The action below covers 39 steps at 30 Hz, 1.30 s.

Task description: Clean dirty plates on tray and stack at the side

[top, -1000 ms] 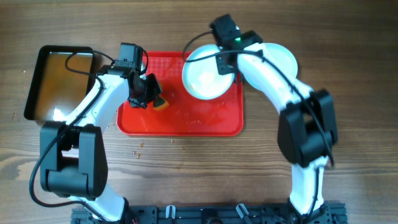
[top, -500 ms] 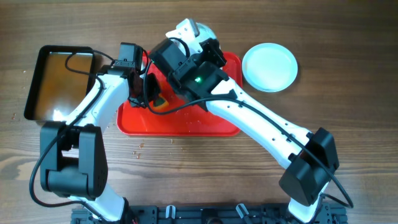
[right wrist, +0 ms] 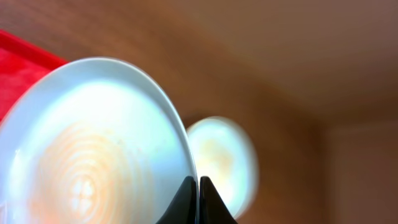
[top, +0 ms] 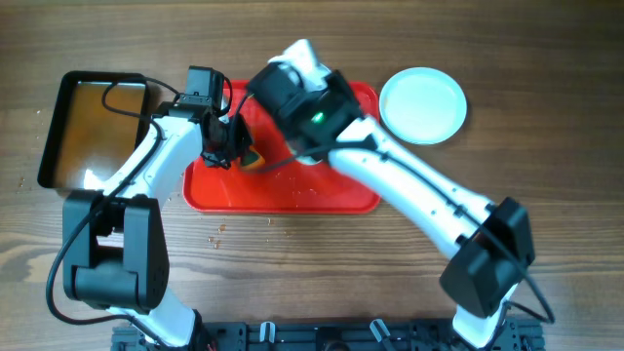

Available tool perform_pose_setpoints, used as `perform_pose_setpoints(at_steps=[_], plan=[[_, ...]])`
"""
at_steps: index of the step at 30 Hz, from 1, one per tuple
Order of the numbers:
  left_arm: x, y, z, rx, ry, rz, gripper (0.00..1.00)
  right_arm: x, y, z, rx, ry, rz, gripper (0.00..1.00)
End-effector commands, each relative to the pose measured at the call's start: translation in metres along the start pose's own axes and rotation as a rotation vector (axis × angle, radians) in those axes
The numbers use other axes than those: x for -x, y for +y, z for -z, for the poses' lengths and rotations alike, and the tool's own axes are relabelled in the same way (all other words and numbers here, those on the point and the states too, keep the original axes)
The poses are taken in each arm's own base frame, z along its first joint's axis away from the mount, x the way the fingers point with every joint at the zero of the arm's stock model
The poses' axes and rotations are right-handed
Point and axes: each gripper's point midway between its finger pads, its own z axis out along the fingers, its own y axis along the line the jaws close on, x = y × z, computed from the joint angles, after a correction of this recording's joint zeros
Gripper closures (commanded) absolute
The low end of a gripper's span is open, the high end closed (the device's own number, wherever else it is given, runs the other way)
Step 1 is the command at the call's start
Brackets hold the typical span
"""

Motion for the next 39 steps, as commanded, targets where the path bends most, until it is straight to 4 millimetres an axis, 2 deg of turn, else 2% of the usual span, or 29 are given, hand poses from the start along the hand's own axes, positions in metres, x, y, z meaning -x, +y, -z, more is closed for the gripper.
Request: perform_pose_setpoints(at_steps=[1, 3, 4, 5, 7, 10, 12, 15, 17, 18, 19, 21, 22, 24, 25, 28, 30, 32, 34, 35, 37, 39], plan=[[-0.003, 0.000, -0.004, -0.007, 0.017, -0.012, 0.96, -0.023, 0.005, -0.042, 0.403, 0.219, -0.389, 0.96], [-0.003, 0.000, -0.004, -0.007, 0.017, -0.012, 0.96, -0.035, -0.021, -0.062, 0.491, 0.296, -0.498, 0.96], [-0.003, 0.000, -0.004, -0.007, 0.016, -0.013, 0.96, -0.045, -0.040, -0.075, 0.510, 0.333, -0.562, 0.96], [-0.003, 0.000, -0.004, -0.007, 0.016, -0.012, 0.96, -0.055, -0.062, -0.087, 0.501, 0.361, -0.618, 0.96], [-0.003, 0.000, -0.004, -0.009, 0.015, -0.013, 0.96, -0.084, -0.117, -0.116, 0.434, 0.397, -0.720, 0.96], [-0.002, 0.000, -0.004, -0.010, 0.012, -0.013, 0.96, -0.124, -0.172, -0.144, 0.348, 0.429, -0.825, 0.96], [-0.001, -0.001, -0.004, -0.013, 0.008, -0.014, 0.96, -0.147, -0.193, -0.158, 0.312, 0.446, -0.898, 0.96], [0.002, -0.003, -0.004, -0.022, -0.006, -0.018, 0.96, -0.166, -0.201, -0.169, 0.287, 0.461, -0.950, 0.96], [0.005, -0.005, -0.004, -0.027, -0.015, -0.021, 0.96, -0.163, -0.191, -0.168, 0.335, 0.461, -0.949, 0.94], [0.005, -0.005, -0.004, -0.027, -0.016, -0.021, 0.96, -0.155, -0.180, -0.165, 0.406, 0.446, -0.927, 0.92], [0.005, -0.005, -0.004, -0.029, -0.018, -0.022, 0.96, -0.144, -0.168, -0.159, 0.496, 0.425, -0.906, 0.90], [0.009, -0.006, -0.004, -0.033, -0.033, -0.025, 0.96, -0.110, -0.127, -0.133, 0.779, 0.359, -0.838, 0.75], [0.013, -0.005, -0.004, -0.022, -0.050, -0.027, 0.96, -0.098, -0.109, -0.120, 0.873, 0.335, -0.792, 0.61], [0.025, 0.003, -0.001, 0.025, -0.108, -0.031, 0.96, -0.085, -0.074, -0.102, 0.938, 0.343, -0.702, 0.14], [0.031, 0.004, 0.005, 0.030, -0.132, -0.052, 0.96, -0.082, -0.056, -0.097, 0.918, 0.355, -0.642, 0.01], [0.053, 0.008, 0.034, 0.006, -0.213, -0.030, 0.96, -0.078, -0.026, -0.089, 0.838, 0.368, -0.527, 0.01], [0.078, 0.020, 0.065, -0.013, -0.303, 0.019, 0.96, -0.070, -0.001, -0.078, 0.825, 0.348, -0.447, 0.00], [0.111, 0.052, 0.100, -0.019, -0.421, 0.107, 0.96, -0.062, 0.021, -0.064, 0.856, 0.328, -0.400, 0.00], [0.132, 0.089, 0.117, -0.007, -0.491, 0.215, 0.96, -0.059, 0.034, -0.056, 0.873, 0.322, -0.369, 0.00], [0.141, 0.118, 0.125, 0.004, -0.521, 0.305, 0.96, -0.059, 0.040, -0.052, 0.881, 0.322, -0.355, 0.00], [0.147, 0.175, 0.136, 0.037, -0.555, 0.471, 0.96, -0.067, 0.057, -0.045, 0.897, 0.340, -0.320, 0.00], [0.148, 0.212, 0.137, 0.067, -0.562, 0.547, 0.96, -0.076, 0.069, -0.047, 0.900, 0.358, -0.332, 0.00]])
